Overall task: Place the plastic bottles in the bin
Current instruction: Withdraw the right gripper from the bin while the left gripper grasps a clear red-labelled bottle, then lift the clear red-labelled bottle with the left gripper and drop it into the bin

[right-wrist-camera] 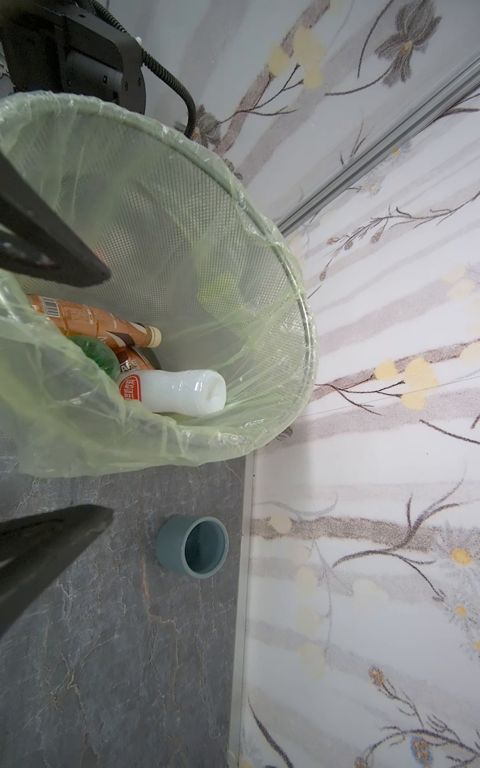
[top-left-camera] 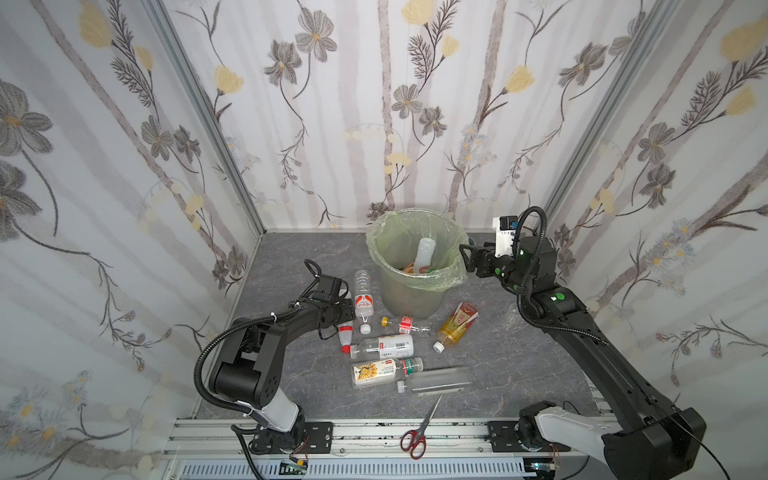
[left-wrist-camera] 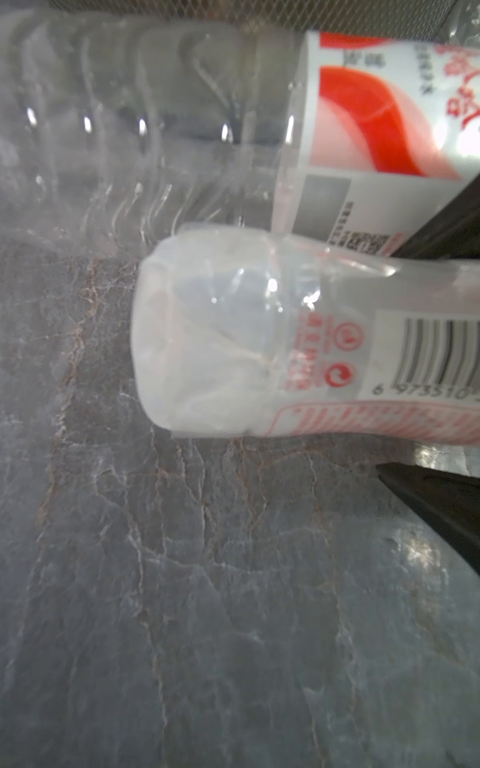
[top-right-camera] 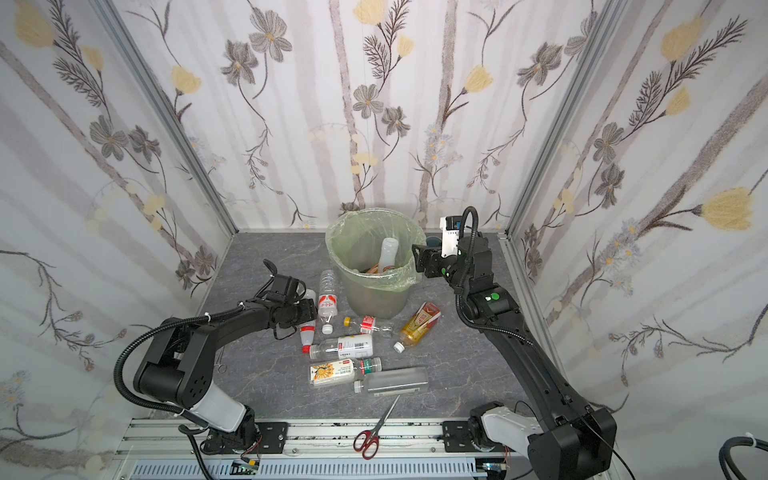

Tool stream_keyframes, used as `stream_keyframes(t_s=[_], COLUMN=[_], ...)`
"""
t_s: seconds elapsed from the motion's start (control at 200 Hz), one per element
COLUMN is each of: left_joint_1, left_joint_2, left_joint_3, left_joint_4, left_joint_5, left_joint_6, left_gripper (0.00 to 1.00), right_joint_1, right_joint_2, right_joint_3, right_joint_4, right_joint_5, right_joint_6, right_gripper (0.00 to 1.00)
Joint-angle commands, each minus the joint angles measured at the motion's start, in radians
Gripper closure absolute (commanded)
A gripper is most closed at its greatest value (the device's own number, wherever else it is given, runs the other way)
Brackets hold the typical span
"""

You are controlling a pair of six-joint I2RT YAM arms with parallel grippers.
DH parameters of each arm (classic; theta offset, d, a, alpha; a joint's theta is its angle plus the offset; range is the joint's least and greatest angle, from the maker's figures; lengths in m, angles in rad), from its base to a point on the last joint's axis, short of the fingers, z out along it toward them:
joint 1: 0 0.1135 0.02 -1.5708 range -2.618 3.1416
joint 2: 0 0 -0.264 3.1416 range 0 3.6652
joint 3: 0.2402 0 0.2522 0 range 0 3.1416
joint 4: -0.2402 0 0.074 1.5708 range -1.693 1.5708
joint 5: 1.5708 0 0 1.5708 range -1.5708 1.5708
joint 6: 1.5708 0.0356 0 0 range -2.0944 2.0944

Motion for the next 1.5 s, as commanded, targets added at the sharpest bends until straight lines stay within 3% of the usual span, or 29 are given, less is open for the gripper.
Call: stream_keyframes(t_s=[0.0, 0.295, 0.525, 0.955, 1.5], left_joint_1=[0.001, 0.001, 0.001, 0.004, -0.004], left_joint_2=[0.010, 0.036, 0.010, -0.134, -0.192], left_joint_3=[0.010, 0.021, 0.040, 0.162, 0.567], left_joint_4=[0.013, 0.013, 0.006, -0.129, -0.222], left_joint_5=[-0.023, -0.020, -0.017, -0.031, 0.178], left_joint_6=[0.001, 0.001, 0.005, 0.071, 0.088], left_gripper=[0.38, 0.46, 0.61, 0.57, 0.55], right_joint_1=[-0.003, -0.018, -0.032, -0.041, -0.041], right_joint_2=[-0.009, -0.050, -0.086, -0.105, -0.108], right_joint_3=[-0.013, -0.060, -0.089, -0.109, -0.128], right_joint_4=[0.043, 0.042, 0.037, 0.042, 0.051], right_joint_5=[-0.002, 0.003, 0.005, -0.009, -0.013], right_joint_6=[0.004, 0.009, 0.010, 0.012, 0.025], right_gripper=[0.17, 0.16, 0.16, 0.16, 0.16])
